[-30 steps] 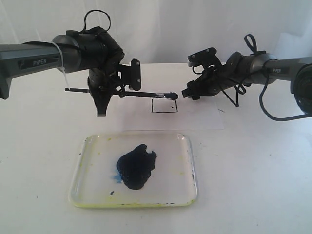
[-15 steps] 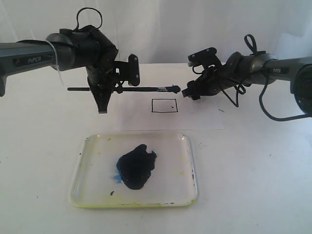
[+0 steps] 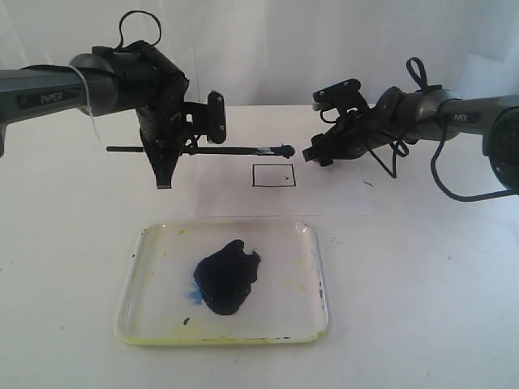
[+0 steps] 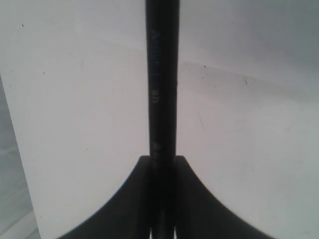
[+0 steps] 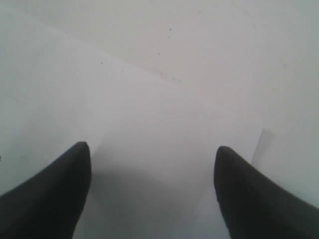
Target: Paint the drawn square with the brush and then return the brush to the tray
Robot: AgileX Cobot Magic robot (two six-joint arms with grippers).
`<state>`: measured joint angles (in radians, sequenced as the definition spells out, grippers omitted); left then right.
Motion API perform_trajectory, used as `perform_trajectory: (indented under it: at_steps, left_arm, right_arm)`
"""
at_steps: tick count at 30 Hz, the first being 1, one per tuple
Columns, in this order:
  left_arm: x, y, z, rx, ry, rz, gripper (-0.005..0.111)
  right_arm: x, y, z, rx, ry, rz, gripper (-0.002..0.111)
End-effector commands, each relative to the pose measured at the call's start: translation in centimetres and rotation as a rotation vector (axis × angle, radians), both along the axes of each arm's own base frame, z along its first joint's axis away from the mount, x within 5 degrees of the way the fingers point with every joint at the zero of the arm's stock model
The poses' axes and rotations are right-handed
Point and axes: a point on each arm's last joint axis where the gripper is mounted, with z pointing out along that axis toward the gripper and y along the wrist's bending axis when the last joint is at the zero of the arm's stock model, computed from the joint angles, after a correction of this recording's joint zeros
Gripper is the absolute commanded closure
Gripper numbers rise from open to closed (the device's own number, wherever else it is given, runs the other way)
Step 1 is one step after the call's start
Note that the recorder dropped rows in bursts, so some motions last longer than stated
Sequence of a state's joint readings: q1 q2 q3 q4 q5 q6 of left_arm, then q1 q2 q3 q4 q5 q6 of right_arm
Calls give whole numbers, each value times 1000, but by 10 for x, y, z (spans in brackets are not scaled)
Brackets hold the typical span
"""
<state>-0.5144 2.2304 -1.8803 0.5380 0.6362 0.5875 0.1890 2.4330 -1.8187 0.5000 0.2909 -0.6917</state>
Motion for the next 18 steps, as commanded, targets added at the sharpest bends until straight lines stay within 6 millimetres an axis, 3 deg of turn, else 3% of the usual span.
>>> perform_trajectory:
  at_steps: [1, 10, 18]
  left_arm:
    - [0, 0, -7, 0, 32, -2, 107]
    - [2, -3, -8, -23, 17, -12, 107]
    - [3, -1, -21, 22, 36, -15, 107]
  right_arm:
    - [0, -1, -2, -5, -4, -3, 42]
    - [1, -1, -2, -5, -12, -7, 42]
    - [1, -1, -2, -5, -12, -7, 42]
